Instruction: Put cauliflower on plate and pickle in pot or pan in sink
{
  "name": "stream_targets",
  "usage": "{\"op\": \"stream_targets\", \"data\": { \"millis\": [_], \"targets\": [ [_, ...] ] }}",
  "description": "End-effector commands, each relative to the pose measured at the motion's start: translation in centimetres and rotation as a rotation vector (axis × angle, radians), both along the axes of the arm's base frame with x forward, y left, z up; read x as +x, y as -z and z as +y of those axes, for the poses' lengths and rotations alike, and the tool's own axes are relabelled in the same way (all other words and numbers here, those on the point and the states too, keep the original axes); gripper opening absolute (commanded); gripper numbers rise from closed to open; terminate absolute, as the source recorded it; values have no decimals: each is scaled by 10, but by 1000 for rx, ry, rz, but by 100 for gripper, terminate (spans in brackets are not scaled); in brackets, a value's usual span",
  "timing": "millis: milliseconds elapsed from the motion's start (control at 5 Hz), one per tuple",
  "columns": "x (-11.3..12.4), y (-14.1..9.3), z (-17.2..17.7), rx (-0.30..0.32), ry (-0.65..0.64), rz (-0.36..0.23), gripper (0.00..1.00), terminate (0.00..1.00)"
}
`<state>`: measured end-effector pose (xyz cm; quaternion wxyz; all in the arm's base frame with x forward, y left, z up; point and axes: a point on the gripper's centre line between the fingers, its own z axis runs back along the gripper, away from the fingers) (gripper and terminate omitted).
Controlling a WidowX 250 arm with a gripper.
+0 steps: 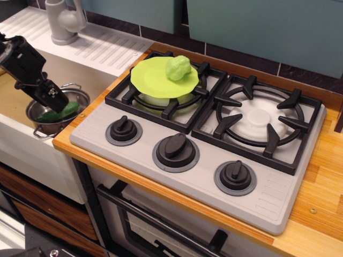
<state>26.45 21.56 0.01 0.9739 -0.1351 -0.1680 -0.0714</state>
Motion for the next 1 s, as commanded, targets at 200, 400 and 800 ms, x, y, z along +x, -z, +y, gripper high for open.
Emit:
{"op": "stream_targets", "data": {
  "millis": [200,400,800],
  "targets": [
    [17,-120,-20,175,-61,48,100,0],
    [30,-143,-31,114,-76,107,100,0],
    [30,-143,-31,114,-76,107,100,0]
  ]
}}
